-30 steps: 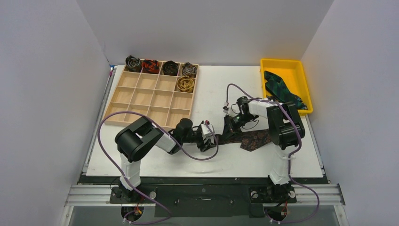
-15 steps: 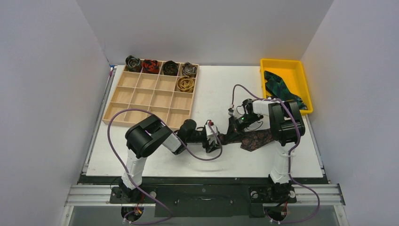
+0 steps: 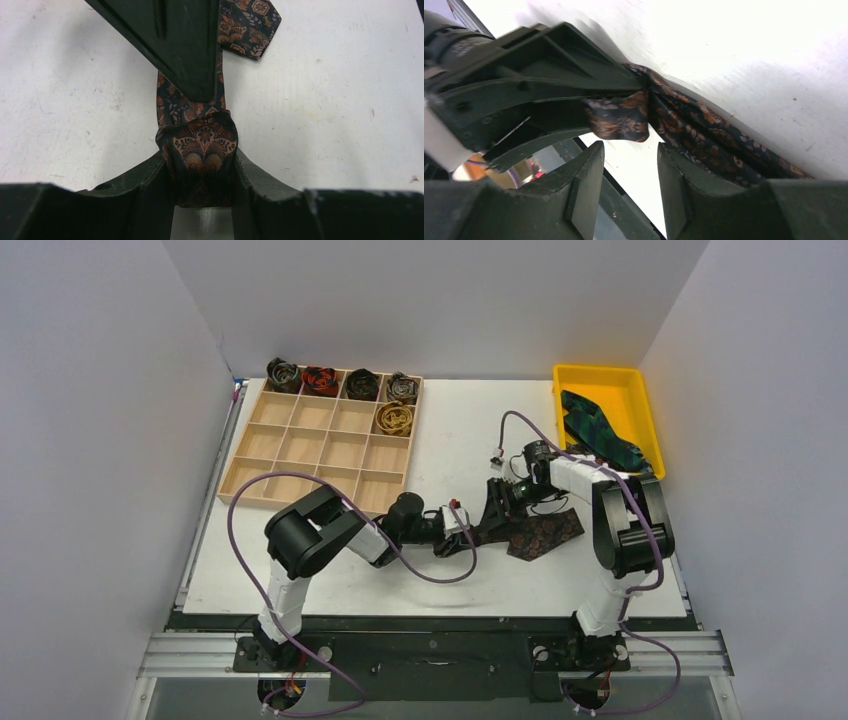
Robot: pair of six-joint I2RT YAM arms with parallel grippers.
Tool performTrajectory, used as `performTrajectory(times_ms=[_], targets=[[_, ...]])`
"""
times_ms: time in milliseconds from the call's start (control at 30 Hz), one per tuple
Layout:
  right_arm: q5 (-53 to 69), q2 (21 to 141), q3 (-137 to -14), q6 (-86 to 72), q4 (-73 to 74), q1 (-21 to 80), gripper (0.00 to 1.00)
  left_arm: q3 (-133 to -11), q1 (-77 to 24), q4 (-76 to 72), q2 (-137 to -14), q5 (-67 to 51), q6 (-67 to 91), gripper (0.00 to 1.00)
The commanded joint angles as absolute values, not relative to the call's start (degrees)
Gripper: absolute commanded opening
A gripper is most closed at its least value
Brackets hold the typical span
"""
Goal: Roll the ties
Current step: Roll the tie at the center of the board.
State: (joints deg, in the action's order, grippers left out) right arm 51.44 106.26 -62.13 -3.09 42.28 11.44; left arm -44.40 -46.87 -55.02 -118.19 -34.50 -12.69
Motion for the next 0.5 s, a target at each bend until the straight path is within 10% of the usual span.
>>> performTrajectory(times_ms=[0, 233, 467], targets=[[49.9, 100.8, -62.4, -5.1, 37.5, 14.1, 0.40, -41.9, -47.3, -41.9, -117.4, -29.8, -12.3, 0.28], [45.8, 104.5, -64.5, -6.3, 36.6, 18.2, 0.39, -44.1, -47.9, -38.4, -117.3, -28.3, -12.1, 0.28], [39.9, 107.8, -66.4, -3.8, 38.7, 15.9, 0.00, -43.4, -47.2, -37.4, -116.6, -30.0, -12.8, 0.32]])
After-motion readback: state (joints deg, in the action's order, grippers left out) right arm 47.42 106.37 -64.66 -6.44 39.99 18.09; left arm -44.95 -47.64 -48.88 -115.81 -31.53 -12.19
